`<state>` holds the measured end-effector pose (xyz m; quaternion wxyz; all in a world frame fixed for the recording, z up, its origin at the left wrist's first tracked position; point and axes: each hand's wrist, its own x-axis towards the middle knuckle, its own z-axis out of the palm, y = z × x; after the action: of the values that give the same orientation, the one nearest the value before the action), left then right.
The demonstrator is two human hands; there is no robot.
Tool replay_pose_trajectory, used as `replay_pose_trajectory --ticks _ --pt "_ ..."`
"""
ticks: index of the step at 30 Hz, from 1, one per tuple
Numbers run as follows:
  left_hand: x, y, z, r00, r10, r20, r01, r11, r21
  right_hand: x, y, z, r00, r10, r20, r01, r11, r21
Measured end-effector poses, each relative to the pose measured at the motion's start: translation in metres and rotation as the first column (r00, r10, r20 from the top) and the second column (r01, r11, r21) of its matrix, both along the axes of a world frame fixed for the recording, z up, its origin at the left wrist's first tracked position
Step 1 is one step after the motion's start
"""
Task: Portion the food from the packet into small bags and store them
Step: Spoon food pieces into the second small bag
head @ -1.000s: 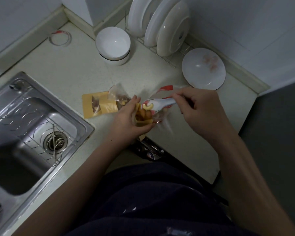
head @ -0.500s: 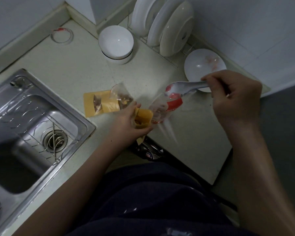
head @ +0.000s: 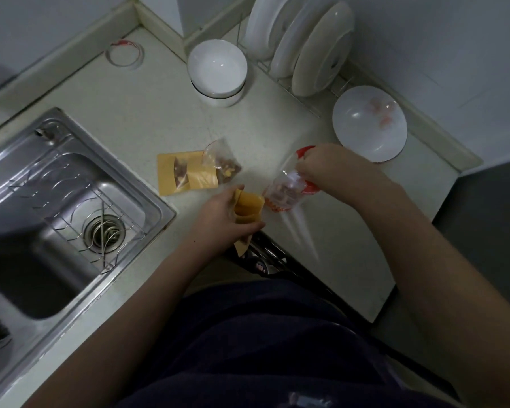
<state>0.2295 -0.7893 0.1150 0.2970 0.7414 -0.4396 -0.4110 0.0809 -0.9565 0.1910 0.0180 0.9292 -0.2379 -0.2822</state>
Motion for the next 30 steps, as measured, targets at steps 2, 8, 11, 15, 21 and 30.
replay_pose_trajectory --ticks 2,8,11,15,21,30 --pt "0.002 0.002 0.001 1.000 0.008 -0.010 -0.008 1.000 -0.006 0.007 -0.003 -0.010 0.999 0.000 -0.051 0.001 1.000 0.018" --pt "0.005 0.007 0.000 1.000 0.031 -0.002 -0.031 0.999 -0.016 0.012 -0.002 -0.026 0.999 -0.007 -0.050 0.008 1.000 0.024" --pt "0.006 0.008 -0.001 0.999 0.042 0.005 -0.042 0.999 -0.022 0.015 -0.002 -0.028 0.993 -0.095 -0.074 0.099 0.994 0.042" --pt "0.007 0.008 -0.002 0.999 0.044 0.007 -0.044 0.999 -0.018 0.014 -0.008 -0.036 0.956 -0.275 -0.106 0.286 0.952 0.112" --pt "0.010 0.006 -0.004 1.000 0.015 -0.007 -0.015 1.000 -0.004 -0.007 -0.022 -0.044 0.809 -0.587 -0.003 0.569 0.784 0.248" --pt "0.000 -0.005 -0.011 0.969 -0.149 -0.199 0.172 0.979 0.106 -0.050 -0.004 -0.036 0.309 -0.939 0.150 0.531 0.301 0.792"
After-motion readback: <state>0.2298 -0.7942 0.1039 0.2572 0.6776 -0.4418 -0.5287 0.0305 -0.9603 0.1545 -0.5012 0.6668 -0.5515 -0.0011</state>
